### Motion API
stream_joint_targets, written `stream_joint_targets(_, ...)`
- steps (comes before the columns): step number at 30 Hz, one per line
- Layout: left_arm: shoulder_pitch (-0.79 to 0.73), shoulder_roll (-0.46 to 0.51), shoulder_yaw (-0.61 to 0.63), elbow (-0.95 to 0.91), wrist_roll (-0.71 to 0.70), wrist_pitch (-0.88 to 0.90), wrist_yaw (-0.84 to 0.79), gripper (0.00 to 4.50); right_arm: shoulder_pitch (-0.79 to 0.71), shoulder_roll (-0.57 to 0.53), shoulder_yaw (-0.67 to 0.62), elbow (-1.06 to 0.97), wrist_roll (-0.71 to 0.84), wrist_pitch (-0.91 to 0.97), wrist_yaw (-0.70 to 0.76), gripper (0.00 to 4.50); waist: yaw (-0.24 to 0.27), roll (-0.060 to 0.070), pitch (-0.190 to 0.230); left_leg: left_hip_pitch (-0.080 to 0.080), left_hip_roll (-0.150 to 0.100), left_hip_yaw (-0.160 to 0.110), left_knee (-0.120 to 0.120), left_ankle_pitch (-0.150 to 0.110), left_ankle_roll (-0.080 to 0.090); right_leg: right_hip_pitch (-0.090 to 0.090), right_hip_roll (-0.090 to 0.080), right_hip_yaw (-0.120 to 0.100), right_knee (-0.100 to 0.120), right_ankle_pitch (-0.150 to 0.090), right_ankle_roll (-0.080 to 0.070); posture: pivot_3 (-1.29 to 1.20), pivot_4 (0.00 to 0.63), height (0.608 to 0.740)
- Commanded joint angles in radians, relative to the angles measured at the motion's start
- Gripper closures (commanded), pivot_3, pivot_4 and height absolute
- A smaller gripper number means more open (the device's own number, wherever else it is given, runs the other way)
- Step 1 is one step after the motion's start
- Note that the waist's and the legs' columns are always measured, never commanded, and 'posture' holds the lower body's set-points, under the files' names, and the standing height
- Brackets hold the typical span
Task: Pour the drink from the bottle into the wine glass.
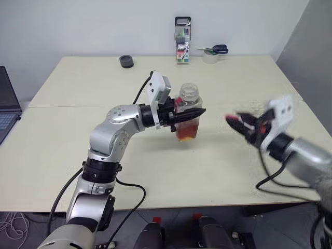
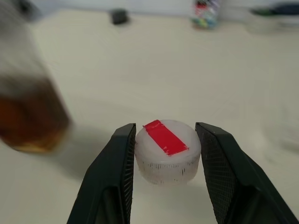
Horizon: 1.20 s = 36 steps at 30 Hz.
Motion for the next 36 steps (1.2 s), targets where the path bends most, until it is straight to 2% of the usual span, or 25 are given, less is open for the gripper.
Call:
stream_joint_targets(1,-0.013,0.000,0.026,-0.059,-0.022,0.000,0.023,2.73,0.087,0.021,0.064,0.045,-0.227,-0.165,0.013,2.78,-0.001,0.000,0.000,0.001,0.000,0.001,0.000,0.000,0.000,0.000,0.001,0.000,0.000,0.000,0.000,0.00,0.150,0.740)
stream_joint_targets(3,-0.014,0.000,0.027,-0.063,-0.024,0.004,0.031,2.73,0.109,0.097,0.085,0.125,-0.287,-0.225,0.000,2.78,-0.004,0.000,0.000,0.002,0.000,0.001,0.000,0.000,0.000,0.001,0.003,0.000,0.000,0.000,0.000,0.00,0.150,0.740)
stream_joint_targets(7,-0.018,0.003,0.030,-0.071,-0.030,0.015,0.039,2.73,0.102,0.206,0.090,0.234,-0.378,-0.282,-0.019,1.48,-0.007,0.000,0.000,0.003,0.001,0.001,-0.001,0.000,0.000,0.000,0.003,0.000,0.001,0.000,0.000,0.00,0.150,0.740)
stream_joint_targets(11,-0.027,0.008,0.033,-0.064,-0.031,0.018,0.039,2.73,0.088,0.251,0.087,0.256,-0.424,-0.291,-0.001,0.02,-0.005,0.000,0.000,0.002,0.000,0.001,0.000,0.000,0.000,0.000,0.003,0.000,0.001,0.000,0.000,0.00,0.150,0.740)
stream_joint_targets(16,-0.032,0.008,0.032,-0.058,-0.030,0.015,0.041,2.73,0.075,0.267,0.074,0.238,-0.466,-0.277,0.008,0.02,-0.005,0.000,0.000,0.002,0.000,0.001,0.000,0.000,0.000,0.001,0.003,0.000,0.001,0.000,0.000,0.00,0.150,0.740)
stream_joint_targets(21,-0.041,0.006,0.036,-0.036,-0.022,0.002,0.049,2.73,0.052,0.197,0.059,0.165,-0.527,-0.276,0.053,0.02,-0.005,0.000,0.000,0.002,0.000,0.001,0.000,0.000,0.000,0.001,0.003,0.000,0.001,0.000,0.000,0.00,0.150,0.740)
stream_joint_targets(25,-0.061,-0.017,0.048,0.036,0.056,-0.065,0.144,2.73,-0.070,0.146,0.012,0.100,-0.487,-0.226,0.112,0.02,-0.006,0.000,0.000,0.003,0.000,0.001,0.000,0.000,0.000,0.001,0.003,-0.001,0.001,0.000,0.000,0.00,0.150,0.740)
stream_joint_targets(28,-0.080,-0.038,0.059,0.100,0.120,-0.110,0.245,2.73,-0.173,0.153,-0.008,0.035,-0.338,-0.171,0.216,0.02,-0.006,0.000,0.000,0.003,0.000,0.000,0.000,0.000,0.000,0.001,0.003,-0.001,0.001,0.000,0.000,0.00,0.150,0.740)
stream_joint_targets(31,-0.105,-0.053,0.083,0.197,0.248,-0.190,0.439,2.73,-0.304,0.108,-0.040,-0.043,-0.084,-0.044,0.349,0.02,-0.006,0.000,0.000,0.002,0.000,-0.001,0.000,0.000,0.000,0.000,0.003,-0.001,0.001,0.000,0.000,0.00,0.150,0.740)
stream_joint_targets(36,-0.112,-0.060,0.133,0.311,0.385,-0.251,0.697,2.73,-0.440,0.062,-0.081,-0.026,0.181,0.081,0.411,0.02,0.000,0.000,0.000,0.001,0.000,-0.002,0.000,0.000,0.000,0.001,0.001,-0.002,-0.001,0.000,0.000,0.00,0.150,0.740)
